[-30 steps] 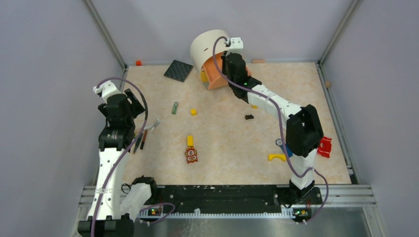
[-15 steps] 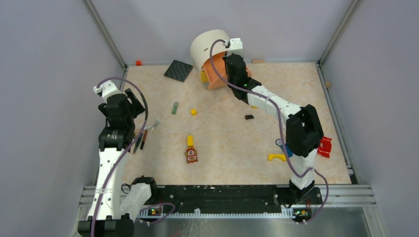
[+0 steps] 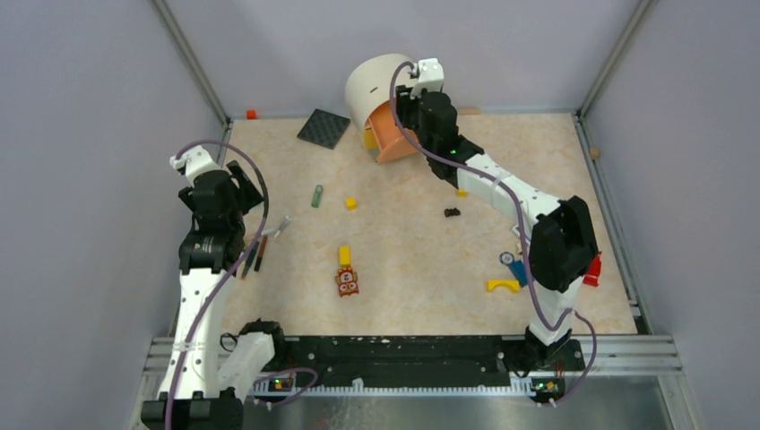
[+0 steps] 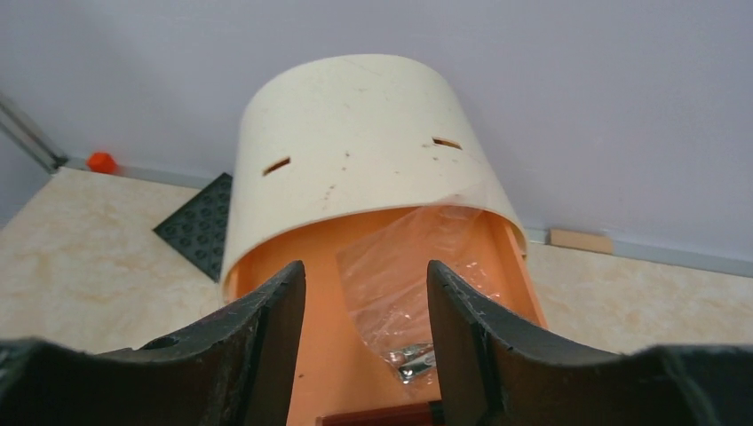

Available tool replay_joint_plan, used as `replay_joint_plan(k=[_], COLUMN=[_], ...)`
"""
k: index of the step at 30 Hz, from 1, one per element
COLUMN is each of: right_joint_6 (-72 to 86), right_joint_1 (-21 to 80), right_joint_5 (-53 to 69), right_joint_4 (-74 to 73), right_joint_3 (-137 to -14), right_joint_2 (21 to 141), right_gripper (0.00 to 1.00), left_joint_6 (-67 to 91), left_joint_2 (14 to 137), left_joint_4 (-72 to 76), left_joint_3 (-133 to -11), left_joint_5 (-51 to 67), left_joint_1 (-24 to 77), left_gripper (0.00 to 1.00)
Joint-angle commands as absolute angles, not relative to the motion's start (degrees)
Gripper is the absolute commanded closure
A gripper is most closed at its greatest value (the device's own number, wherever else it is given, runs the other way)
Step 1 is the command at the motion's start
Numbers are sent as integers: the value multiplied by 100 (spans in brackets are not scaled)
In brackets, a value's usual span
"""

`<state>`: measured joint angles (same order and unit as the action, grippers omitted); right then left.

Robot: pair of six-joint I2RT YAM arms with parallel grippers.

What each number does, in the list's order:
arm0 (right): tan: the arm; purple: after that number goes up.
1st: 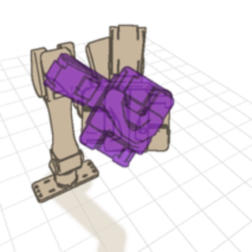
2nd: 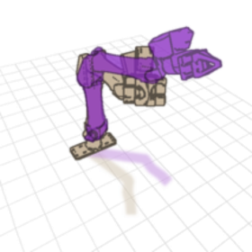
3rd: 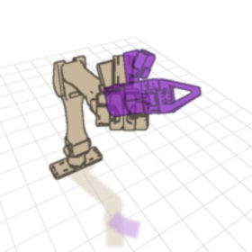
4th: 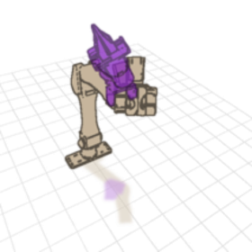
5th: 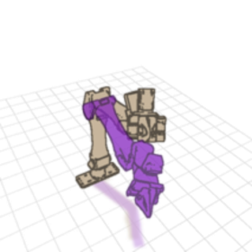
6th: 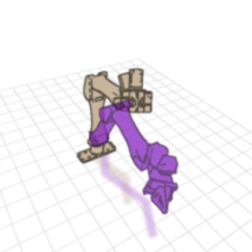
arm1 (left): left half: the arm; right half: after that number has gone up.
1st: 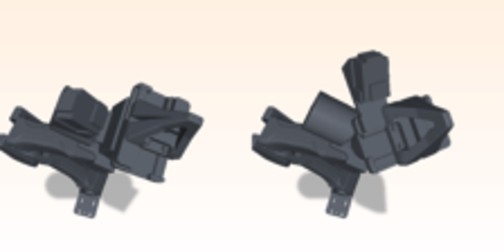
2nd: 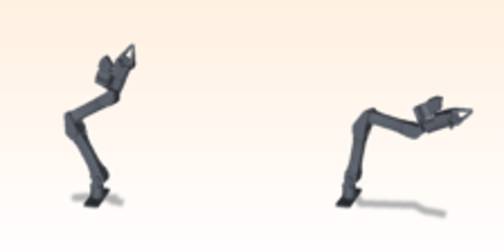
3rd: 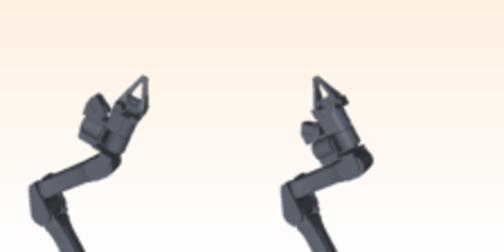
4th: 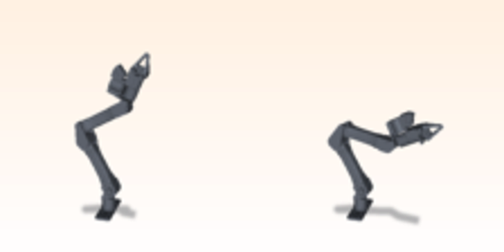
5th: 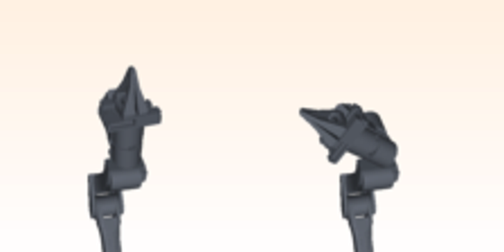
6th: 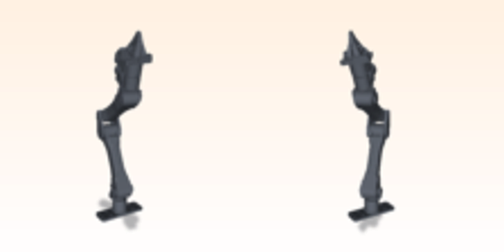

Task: Organize the makeup
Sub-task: Place the makeup tool in the drawer.

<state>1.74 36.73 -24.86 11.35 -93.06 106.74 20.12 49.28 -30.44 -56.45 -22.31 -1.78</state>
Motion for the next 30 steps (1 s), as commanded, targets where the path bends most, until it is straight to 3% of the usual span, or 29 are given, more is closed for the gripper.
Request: replay_joint_plan(k=[1,10,17,24,30], right_joint_6=[697,733,985,950,1010], right_joint_1=[3608,3309,2901,2780,2727], right_joint_5=[-1733,-2113,-1339,-875,-491], right_joint_4=[1393,889,171,-409,-769], right_joint_3=[-9567,-9610,-10112,-10743,-11205], right_joint_2=[10195,10270,10736,11271,11656], right_gripper=[48,53,52,75,88], left_joint_6=[1966,1969,1960,1960,1960], left_joint_2=[4888,4884,4879,4884,4895], left_joint_4=[-2822,-2823,-2825,-2830,-2827], left_joint_3=[-5598,-5600,-5599,-5598,-5599], left_joint_5=[-2219,-2210,-2208,-2227,-2223], left_joint_1=[-159,-163,-158,-158,-158], left_gripper=[18,18,18,18,18])
